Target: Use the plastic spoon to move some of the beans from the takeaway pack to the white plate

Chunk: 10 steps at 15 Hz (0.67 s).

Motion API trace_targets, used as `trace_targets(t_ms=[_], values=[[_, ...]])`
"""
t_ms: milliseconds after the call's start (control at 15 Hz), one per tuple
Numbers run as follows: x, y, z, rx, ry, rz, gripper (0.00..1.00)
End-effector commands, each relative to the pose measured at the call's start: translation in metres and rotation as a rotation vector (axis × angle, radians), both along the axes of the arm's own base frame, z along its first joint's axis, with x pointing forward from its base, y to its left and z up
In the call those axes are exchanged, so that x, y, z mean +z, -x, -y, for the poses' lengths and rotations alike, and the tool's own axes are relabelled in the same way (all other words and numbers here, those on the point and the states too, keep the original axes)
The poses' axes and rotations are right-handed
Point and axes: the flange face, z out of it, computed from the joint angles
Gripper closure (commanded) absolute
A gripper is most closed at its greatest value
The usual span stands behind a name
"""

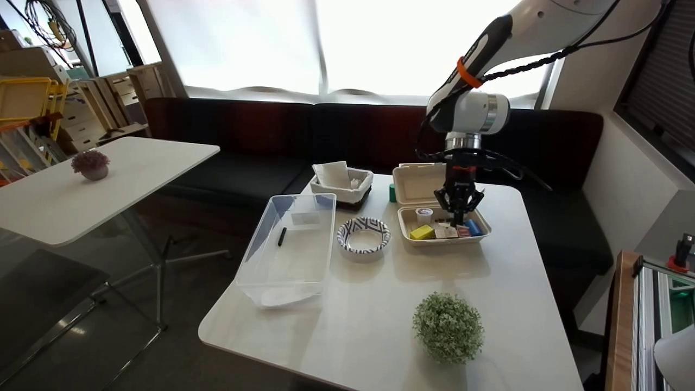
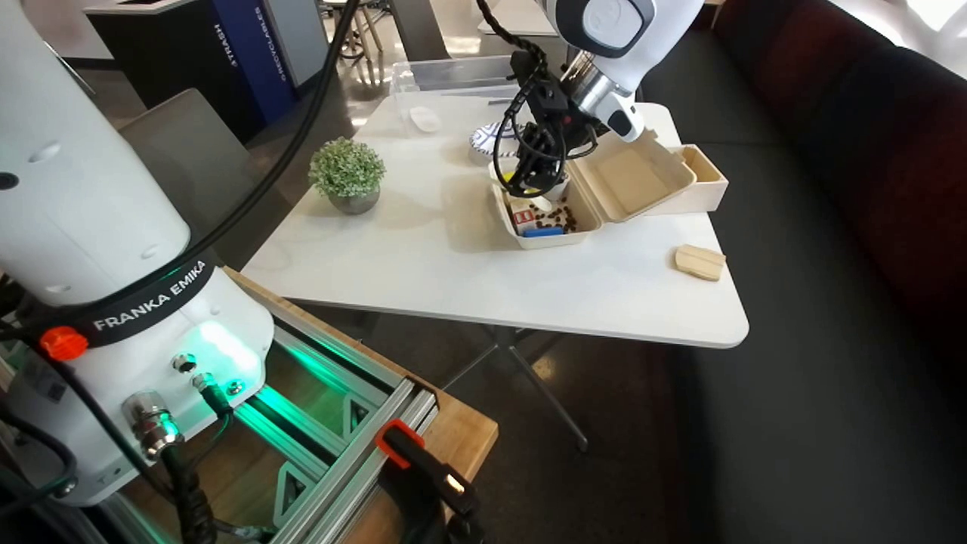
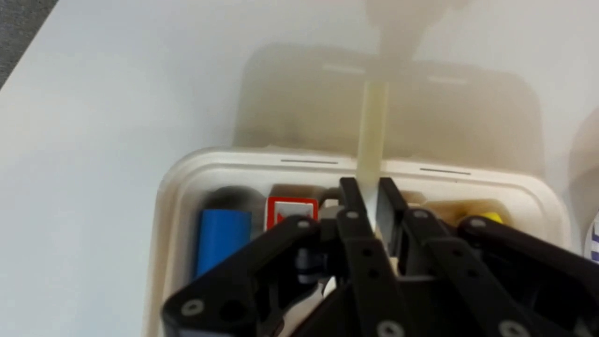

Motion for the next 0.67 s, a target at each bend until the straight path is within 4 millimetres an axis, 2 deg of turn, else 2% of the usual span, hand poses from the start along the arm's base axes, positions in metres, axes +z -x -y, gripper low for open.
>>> trace_targets(t_ms=[0,67,600], values=[[-0.0002,-0.0010,0.0007,-0.001,-0.001,0.000,0.87],[-0.0001,-0.0015,0.0005,-0.001,-0.001,0.001,0.97],[0.0002,-0.0079,-0.0042,-0.034,-0.118,-0.047,0.97]])
